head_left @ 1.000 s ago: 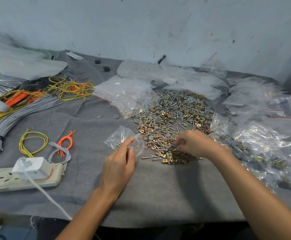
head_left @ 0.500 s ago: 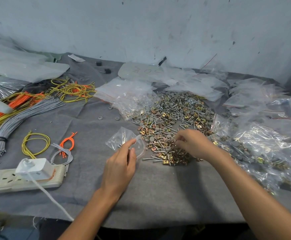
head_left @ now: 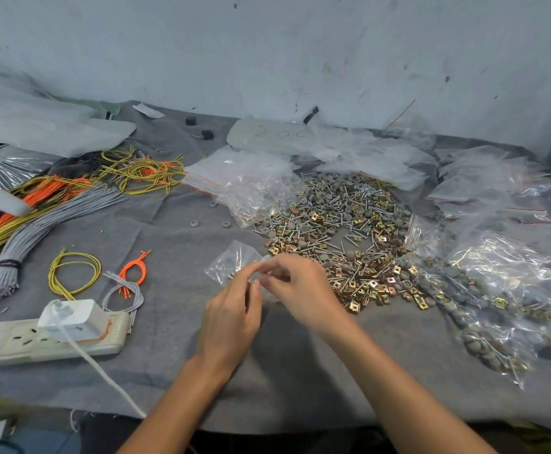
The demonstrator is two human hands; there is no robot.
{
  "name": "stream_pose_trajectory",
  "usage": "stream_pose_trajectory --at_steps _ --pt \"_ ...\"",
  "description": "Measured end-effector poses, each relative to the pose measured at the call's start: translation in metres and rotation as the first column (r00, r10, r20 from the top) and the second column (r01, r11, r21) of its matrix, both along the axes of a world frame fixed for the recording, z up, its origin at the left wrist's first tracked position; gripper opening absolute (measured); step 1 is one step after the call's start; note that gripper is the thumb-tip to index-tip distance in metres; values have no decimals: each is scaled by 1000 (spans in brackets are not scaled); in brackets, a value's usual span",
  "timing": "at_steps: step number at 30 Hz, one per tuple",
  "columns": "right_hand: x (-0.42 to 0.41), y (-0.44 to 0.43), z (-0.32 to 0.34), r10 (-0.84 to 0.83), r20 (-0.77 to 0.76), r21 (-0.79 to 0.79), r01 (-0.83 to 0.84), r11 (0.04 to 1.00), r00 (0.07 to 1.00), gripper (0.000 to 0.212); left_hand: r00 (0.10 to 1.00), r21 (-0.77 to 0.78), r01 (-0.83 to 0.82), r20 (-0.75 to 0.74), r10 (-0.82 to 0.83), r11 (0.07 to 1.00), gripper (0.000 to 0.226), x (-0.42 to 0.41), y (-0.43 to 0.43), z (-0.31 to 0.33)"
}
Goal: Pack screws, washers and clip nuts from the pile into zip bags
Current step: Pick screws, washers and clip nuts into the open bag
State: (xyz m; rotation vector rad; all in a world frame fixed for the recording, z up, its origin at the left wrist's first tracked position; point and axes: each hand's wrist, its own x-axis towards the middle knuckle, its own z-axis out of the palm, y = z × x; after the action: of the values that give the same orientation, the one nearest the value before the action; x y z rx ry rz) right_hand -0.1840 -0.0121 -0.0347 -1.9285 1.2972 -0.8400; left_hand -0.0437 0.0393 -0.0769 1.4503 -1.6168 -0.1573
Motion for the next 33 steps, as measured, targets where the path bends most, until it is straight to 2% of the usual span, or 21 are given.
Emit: stream_pose_trajectory --at_steps 3,8,11,13,15,18,21,25,28,33 --pt "9 5 -4 -85 -251 -147 49 988 964 16 1000 -15 -2 -2 2 1000 34 1 0 0" --pt "7 1 -6 -42 -477 -184 -53 982 878 25 1000 -26 -8 19 8 1000 33 0 0 -1" --pt "-4 0 4 2 -452 -147 -77 986 892 27 1000 -35 -8 19 8 999 33 1 0 -1" --pt "-19 -5 15 4 -372 -107 -47 993 928 19 1000 -40 -14 18 15 999 32 0 0 0" --pt "-40 -16 25 -42 -354 -89 11 996 934 10 1000 -38 -21 20 22 999 32 -1 0 1" --pt "-73 -34 39 -54 -489 -30 45 999 871 6 1000 -27 -21 21 21 999 35 -2 0 1" --pt "-96 -47 40 16 -634 34 8 999 773 10 999 -31 -23 26 24 999 35 -1 -1 0" --pt "-104 -52 31 114 -707 113 -48 992 698 13 999 -35 -28 42 30 999 35 0 -3 -1" --pt "-102 -54 24 128 -715 117 -63 991 688 14 999 -20 -36 39 37 999 34 0 -2 -2" --pt "-100 -54 11 105 -679 61 -86 994 727 10 999 -21 -26 39 27 999 34 1 -2 -1"
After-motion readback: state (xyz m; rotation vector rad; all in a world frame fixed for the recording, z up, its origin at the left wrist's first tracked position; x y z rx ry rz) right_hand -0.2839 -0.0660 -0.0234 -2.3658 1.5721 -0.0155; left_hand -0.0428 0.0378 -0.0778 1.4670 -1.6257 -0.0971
